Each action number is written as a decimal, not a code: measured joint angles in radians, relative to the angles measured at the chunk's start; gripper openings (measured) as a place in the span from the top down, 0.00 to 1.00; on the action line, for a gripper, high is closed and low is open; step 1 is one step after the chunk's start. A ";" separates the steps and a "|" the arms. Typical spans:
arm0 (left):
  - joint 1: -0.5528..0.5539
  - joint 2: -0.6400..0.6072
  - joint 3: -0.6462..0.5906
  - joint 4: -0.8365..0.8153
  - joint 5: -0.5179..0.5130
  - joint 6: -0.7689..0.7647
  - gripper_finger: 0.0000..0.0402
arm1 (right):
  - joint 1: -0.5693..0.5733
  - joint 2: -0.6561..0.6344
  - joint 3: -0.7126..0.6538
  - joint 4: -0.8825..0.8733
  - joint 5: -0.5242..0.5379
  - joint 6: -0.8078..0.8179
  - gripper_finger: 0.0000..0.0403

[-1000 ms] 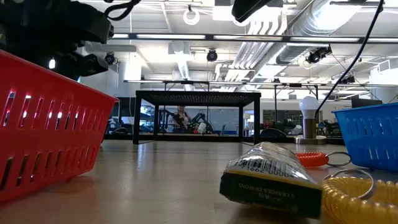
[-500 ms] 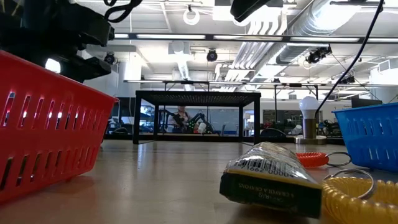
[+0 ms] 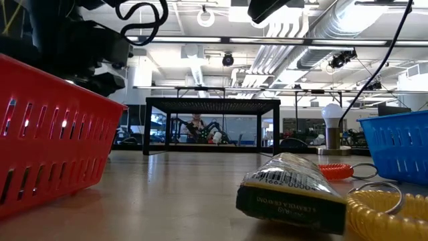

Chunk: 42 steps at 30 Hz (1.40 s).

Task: Pick & Place Office Desk Supplies
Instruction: Put the yellow crayon box into the red bin

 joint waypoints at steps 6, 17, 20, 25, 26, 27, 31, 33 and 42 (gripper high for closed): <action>0.000 0.004 0.000 0.008 0.021 0.018 0.36 | 0.000 0.000 0.000 0.000 0.000 0.000 0.48; -0.002 0.060 0.000 0.048 0.076 0.049 0.36 | 0.000 0.000 0.000 0.000 0.000 -0.009 0.48; -0.002 0.087 0.000 0.051 0.076 0.051 0.36 | 0.000 0.000 0.000 0.000 0.000 -0.011 0.48; -0.002 0.132 0.003 0.051 0.080 0.052 0.36 | 0.000 0.000 0.000 0.000 0.000 -0.011 0.48; -0.002 0.138 0.004 0.050 0.081 0.053 0.36 | 0.000 0.000 0.000 0.000 0.000 -0.011 0.48; -0.002 0.144 0.005 0.050 0.082 0.053 0.36 | 0.000 0.000 0.000 0.000 0.000 -0.011 0.48; -0.002 0.142 0.004 0.049 0.083 0.051 0.36 | 0.000 0.000 0.000 0.000 0.000 -0.011 0.48; -0.002 0.136 0.003 0.049 0.085 0.041 0.38 | 0.000 0.000 0.000 0.000 0.000 -0.011 0.48; -0.003 0.132 0.002 0.051 0.093 0.034 0.56 | 0.000 0.000 0.000 0.003 0.000 -0.011 0.48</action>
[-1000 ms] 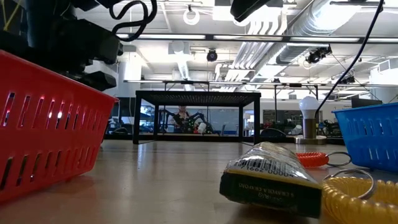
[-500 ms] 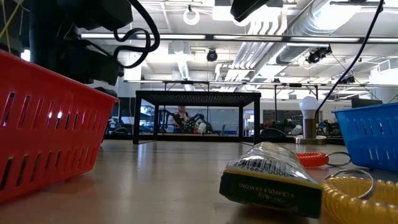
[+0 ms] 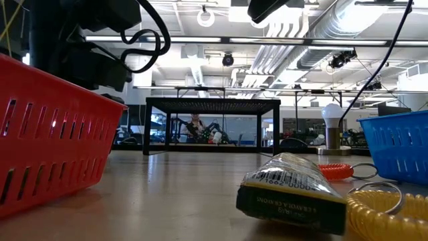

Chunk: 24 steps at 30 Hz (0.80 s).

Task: Pick & Place Office Desk Supplies
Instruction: Put the yellow crayon box into the red bin

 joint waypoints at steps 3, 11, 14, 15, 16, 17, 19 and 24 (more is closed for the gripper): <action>0.000 0.000 0.000 0.000 0.000 -0.012 0.61 | 0.000 0.000 0.000 0.005 0.000 0.000 0.48; 0.001 -0.034 0.003 -0.008 -0.001 -0.063 0.64 | 0.000 0.000 0.000 0.005 0.000 0.000 0.48; 0.001 -0.074 0.017 -0.010 -0.001 -0.086 0.64 | 0.000 0.000 0.000 0.005 0.000 0.000 0.48; 0.001 -0.088 0.020 -0.016 0.000 -0.095 0.64 | 0.000 0.000 0.000 0.005 0.000 0.000 0.48; 0.001 -0.104 0.025 -0.023 0.005 -0.103 0.64 | 0.000 0.000 0.000 0.005 0.000 -0.004 0.48; 0.001 -0.122 0.031 -0.028 0.012 -0.110 0.64 | 0.000 0.000 0.000 0.005 0.000 -0.005 0.48; 0.001 -0.163 0.047 -0.040 0.033 -0.140 0.64 | 0.000 0.000 0.000 0.005 0.000 -0.006 0.48; -0.031 -0.284 0.065 -0.044 0.092 -0.191 0.64 | 0.000 0.000 0.000 0.004 0.000 -0.008 0.48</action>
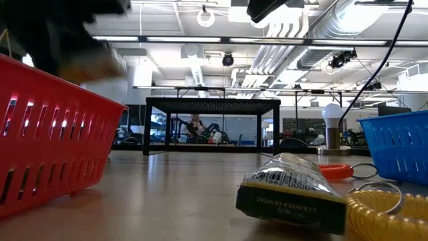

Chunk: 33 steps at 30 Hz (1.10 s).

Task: Pick & Place Office Desk Supplies
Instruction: Put the yellow crayon box into the red bin

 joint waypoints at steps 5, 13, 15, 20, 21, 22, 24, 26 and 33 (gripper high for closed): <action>-0.063 -0.111 0.002 0.158 0.075 -0.022 0.64 | 0.000 0.000 0.000 0.000 0.000 0.000 0.48; -0.196 -0.095 0.003 0.327 0.059 -0.063 0.64 | 0.000 0.000 0.000 0.000 0.000 0.000 0.48; -0.214 -0.074 0.003 0.324 0.039 -0.124 0.64 | 0.001 0.000 0.000 0.000 0.000 0.000 0.48; -0.240 -0.016 0.003 0.322 0.022 -0.220 0.64 | 0.002 0.000 0.000 0.000 -0.002 0.007 0.48; -0.243 -0.002 0.003 0.320 0.020 -0.229 0.64 | 0.002 0.000 0.000 0.000 -0.003 0.015 0.48; -0.245 0.012 0.003 0.319 0.019 -0.243 0.64 | 0.002 0.000 0.000 0.000 -0.003 0.021 0.48; -0.245 0.042 0.003 0.320 0.019 -0.269 0.64 | 0.002 0.000 0.000 0.000 -0.003 0.025 0.48; -0.241 0.067 0.003 0.319 0.019 -0.280 0.64 | 0.002 0.002 0.000 0.001 -0.003 0.026 0.48; -0.203 0.094 0.003 0.273 0.039 -0.386 0.64 | 0.001 0.014 -0.001 0.008 -0.033 0.027 0.48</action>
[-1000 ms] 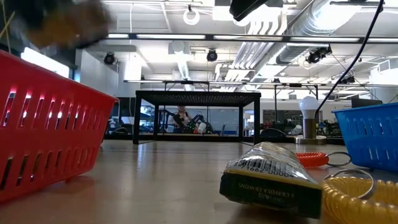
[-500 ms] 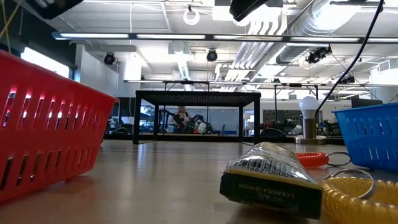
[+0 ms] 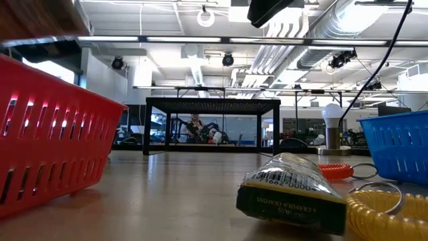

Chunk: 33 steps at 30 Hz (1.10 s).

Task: Pick & Place Office Desk Supplies
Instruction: Put the yellow crayon box into the red bin

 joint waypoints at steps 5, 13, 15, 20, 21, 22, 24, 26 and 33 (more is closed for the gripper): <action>0.003 0.000 0.000 -0.013 0.000 -0.001 0.64 | -0.001 0.007 0.000 0.000 -0.004 -0.003 0.48; -0.019 0.000 0.000 -0.014 -0.005 0.010 0.64 | -0.001 0.007 0.000 0.000 -0.005 -0.008 0.48; -0.022 0.000 0.000 -0.020 -0.026 0.013 0.64 | -0.001 0.007 0.000 0.000 -0.005 -0.008 0.48; -0.021 0.001 0.000 -0.020 -0.017 -0.042 0.64 | -0.001 0.007 0.000 0.000 -0.005 -0.010 0.48; -0.021 0.001 0.000 -0.020 -0.021 -0.057 0.64 | -0.001 0.007 0.000 0.000 -0.005 -0.010 0.48; -0.021 0.001 0.000 -0.023 -0.020 -0.060 0.64 | -0.001 0.007 0.000 0.000 -0.005 -0.011 0.48; -0.021 0.001 0.000 -0.026 -0.017 -0.029 0.64 | -0.001 0.007 0.000 0.000 -0.005 -0.011 0.48; -0.021 0.001 0.000 -0.027 -0.018 -0.012 0.64 | -0.001 0.007 0.000 0.000 -0.005 -0.010 0.48; -0.023 0.005 0.000 -0.027 -0.032 -0.061 0.64 | 0.005 0.007 0.000 0.000 -0.014 -0.017 0.48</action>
